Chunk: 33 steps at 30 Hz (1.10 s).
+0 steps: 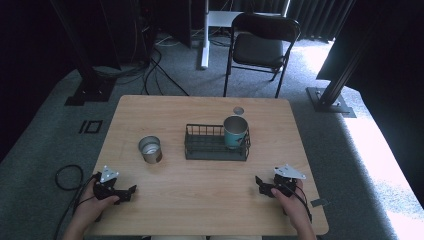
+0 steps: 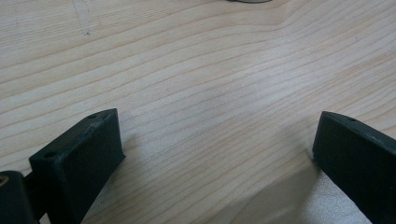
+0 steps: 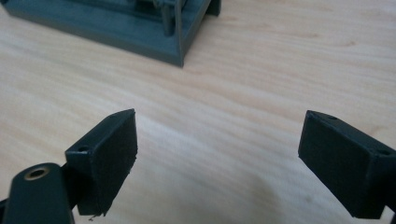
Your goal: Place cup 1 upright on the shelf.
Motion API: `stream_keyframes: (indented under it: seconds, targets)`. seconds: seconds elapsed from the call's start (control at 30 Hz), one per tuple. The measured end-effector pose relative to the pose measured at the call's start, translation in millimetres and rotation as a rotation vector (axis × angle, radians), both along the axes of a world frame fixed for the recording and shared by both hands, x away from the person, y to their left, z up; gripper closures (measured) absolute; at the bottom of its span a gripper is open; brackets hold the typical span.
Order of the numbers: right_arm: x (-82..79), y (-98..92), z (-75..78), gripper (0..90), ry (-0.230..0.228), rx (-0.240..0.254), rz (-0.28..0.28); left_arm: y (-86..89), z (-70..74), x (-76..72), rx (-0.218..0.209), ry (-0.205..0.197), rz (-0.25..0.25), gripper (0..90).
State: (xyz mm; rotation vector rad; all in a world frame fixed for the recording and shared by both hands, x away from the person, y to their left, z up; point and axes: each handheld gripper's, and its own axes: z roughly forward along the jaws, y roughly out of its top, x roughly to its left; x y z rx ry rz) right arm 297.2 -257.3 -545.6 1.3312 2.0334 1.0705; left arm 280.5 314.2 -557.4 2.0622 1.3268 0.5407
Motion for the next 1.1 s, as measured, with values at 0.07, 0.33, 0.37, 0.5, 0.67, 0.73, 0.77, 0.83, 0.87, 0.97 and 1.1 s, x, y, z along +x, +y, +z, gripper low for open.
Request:
stream_keyframes:
  seconds: [0.07, 0.33, 0.37, 0.5, 0.67, 0.73, 0.77, 0.83, 0.87, 0.97, 1.1]
  targets:
    - [-3.3, -4.3, -1.4, 11.5, 0.008, -0.004, 0.007, 0.0, 0.0, 0.0, 0.000, 0.000, 0.000, 2.5]
    - [-11.2, -19.4, -5.7, 11.4, 0.039, -0.024, 0.012, 0.0, 0.0, 0.0, -0.001, 0.000, 0.000, 2.5]
    - [-11.9, -20.9, -5.6, 11.4, 0.042, -0.024, 0.016, 0.0, 0.0, 0.0, 0.000, 0.000, 0.000, 2.5]
    - [-14.1, -25.9, -7.0, 11.4, 0.066, -0.040, 0.037, 0.0, 0.0, 0.0, 0.000, 0.000, 0.000, 2.5]
    - [-15.4, -26.3, -12.2, 11.5, 0.103, -0.061, 0.070, 0.0, 0.0, 0.0, -0.001, 0.000, 0.000, 2.5]
    - [-15.3, -25.1, -12.2, 11.4, 0.097, -0.067, 0.080, 0.0, 0.0, 0.0, -0.001, 0.000, 0.000, 2.5]
    - [-15.1, -24.4, -12.3, 11.5, 0.100, -0.070, 0.084, 0.0, -0.1, 0.0, -0.001, 0.000, 0.000, 2.5]
    - [-13.5, -22.3, -13.1, 11.4, 0.118, -0.087, 0.098, 0.0, -0.1, 0.0, -0.001, 0.000, 0.000, 2.5]
    - [-13.1, -21.3, -13.1, 11.4, 0.119, -0.084, 0.103, 0.0, -0.1, 0.0, -0.001, 0.000, 0.000, 2.5]
    - [-11.9, -19.7, -13.2, 11.4, 0.119, -0.085, 0.116, 0.0, -0.1, -0.1, -0.001, 0.000, 0.000, 2.5]
    - [-11.8, -19.8, -13.2, 11.3, 0.119, -0.085, 0.116, 0.0, -0.1, -0.1, -0.001, 0.000, 0.000, 2.5]
